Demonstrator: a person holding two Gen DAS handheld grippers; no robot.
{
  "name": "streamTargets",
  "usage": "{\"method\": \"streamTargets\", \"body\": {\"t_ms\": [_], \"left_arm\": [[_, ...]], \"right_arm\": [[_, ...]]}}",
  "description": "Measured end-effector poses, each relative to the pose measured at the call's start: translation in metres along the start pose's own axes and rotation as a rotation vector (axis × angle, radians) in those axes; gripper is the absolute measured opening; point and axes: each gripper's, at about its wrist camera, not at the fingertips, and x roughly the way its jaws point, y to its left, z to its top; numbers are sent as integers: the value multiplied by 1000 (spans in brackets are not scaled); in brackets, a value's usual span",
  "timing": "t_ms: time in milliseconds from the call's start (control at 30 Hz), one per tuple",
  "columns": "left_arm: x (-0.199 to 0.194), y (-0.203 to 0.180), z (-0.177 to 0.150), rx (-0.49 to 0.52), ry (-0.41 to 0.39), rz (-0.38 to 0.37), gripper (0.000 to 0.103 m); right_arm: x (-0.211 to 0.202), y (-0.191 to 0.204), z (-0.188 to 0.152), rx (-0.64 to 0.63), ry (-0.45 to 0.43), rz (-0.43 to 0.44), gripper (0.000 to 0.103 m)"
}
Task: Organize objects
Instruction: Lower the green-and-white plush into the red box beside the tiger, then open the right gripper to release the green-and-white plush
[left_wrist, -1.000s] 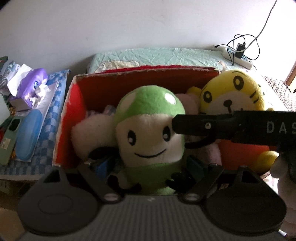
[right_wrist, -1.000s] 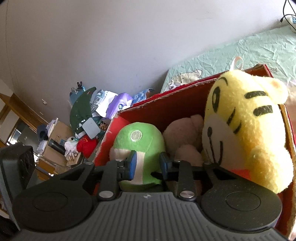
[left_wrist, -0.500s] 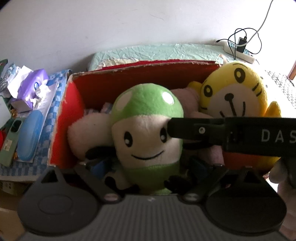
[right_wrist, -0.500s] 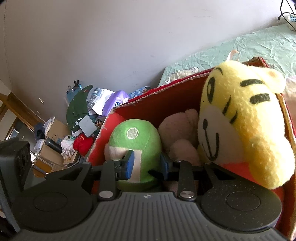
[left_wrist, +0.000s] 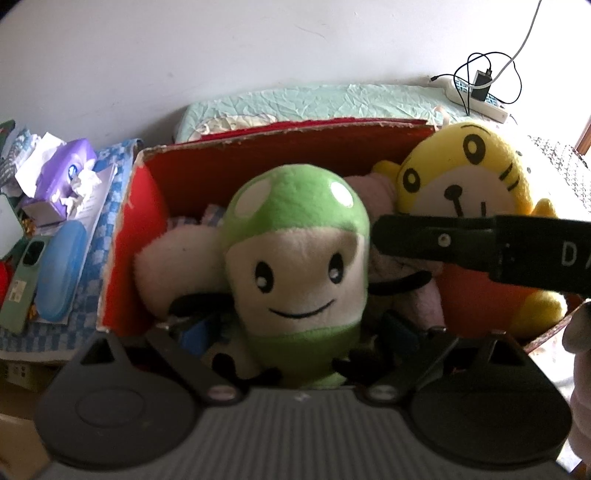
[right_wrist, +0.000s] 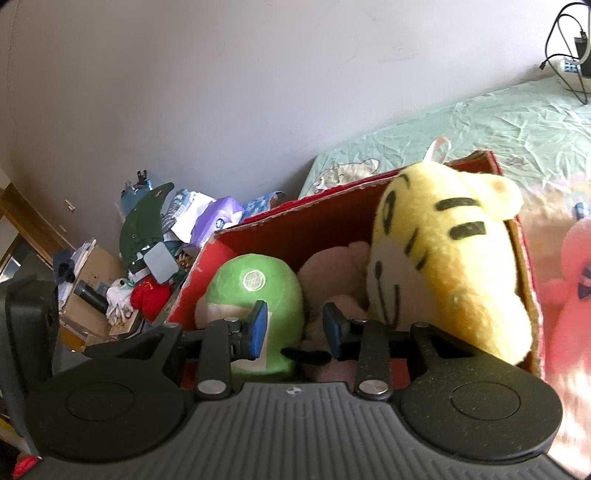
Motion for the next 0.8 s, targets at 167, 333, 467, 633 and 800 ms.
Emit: {"method": "streamTargets", "body": {"t_ms": [167, 333, 467, 633, 800], "left_arm": [[-4, 1, 0, -13, 8, -5, 94], [-12, 4, -1, -28, 2, 6, 93], [-21, 3, -2, -29, -15, 29, 93], [-27, 1, -4, -35, -21, 45, 93], [-29, -3, -8, -33, -22, 71, 94]], "right_arm": [[-3, 0, -3, 0, 1, -12, 37], [-7, 1, -5, 6, -2, -14, 37], [-12, 3, -7, 14, -2, -13, 37], [-20, 10, -12, -19, -11, -31, 37], [-24, 13, -17, -27, -10, -33, 37]]}}
